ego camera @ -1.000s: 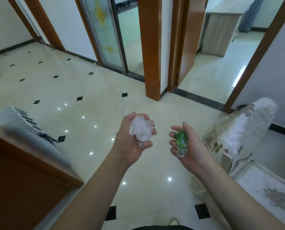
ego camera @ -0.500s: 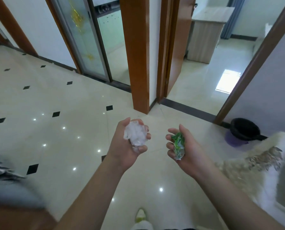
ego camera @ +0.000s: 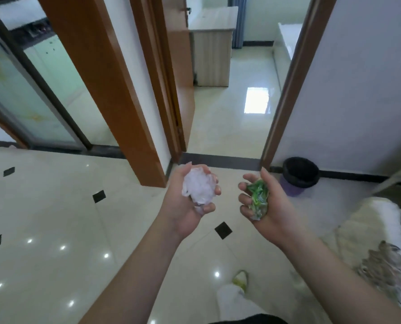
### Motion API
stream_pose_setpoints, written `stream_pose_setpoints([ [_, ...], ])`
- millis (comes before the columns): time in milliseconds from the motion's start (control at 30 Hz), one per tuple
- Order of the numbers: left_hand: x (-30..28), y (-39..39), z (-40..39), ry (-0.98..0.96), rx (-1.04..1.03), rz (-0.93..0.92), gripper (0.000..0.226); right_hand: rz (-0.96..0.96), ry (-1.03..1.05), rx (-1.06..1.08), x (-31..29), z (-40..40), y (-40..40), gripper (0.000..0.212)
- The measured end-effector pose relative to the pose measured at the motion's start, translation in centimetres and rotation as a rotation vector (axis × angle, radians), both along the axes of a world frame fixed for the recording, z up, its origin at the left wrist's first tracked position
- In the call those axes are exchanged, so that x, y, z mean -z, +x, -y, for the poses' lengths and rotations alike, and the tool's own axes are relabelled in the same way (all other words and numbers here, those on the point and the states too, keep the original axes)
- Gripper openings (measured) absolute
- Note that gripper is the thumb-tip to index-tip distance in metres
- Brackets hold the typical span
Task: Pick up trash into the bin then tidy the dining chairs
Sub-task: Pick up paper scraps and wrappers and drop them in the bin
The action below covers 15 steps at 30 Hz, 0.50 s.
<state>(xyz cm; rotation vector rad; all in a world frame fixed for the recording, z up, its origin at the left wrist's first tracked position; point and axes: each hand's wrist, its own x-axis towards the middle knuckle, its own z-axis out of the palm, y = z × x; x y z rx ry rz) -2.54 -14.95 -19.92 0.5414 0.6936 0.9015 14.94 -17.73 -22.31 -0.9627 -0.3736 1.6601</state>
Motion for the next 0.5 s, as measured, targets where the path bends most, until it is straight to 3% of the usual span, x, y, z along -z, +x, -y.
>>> stream_pose_setpoints([
  [233,0.3,9.5,-12.8,0.079,0.115,-0.182,0.028,-0.049,-0.013,0.169,-0.3,-11.0,8.3,0.031],
  [500,-0.8,15.9,-25.2,0.105,0.168,-0.123,0.026,-0.069,0.068,0.306,-1.8,-21.0,17.6,0.029],
])
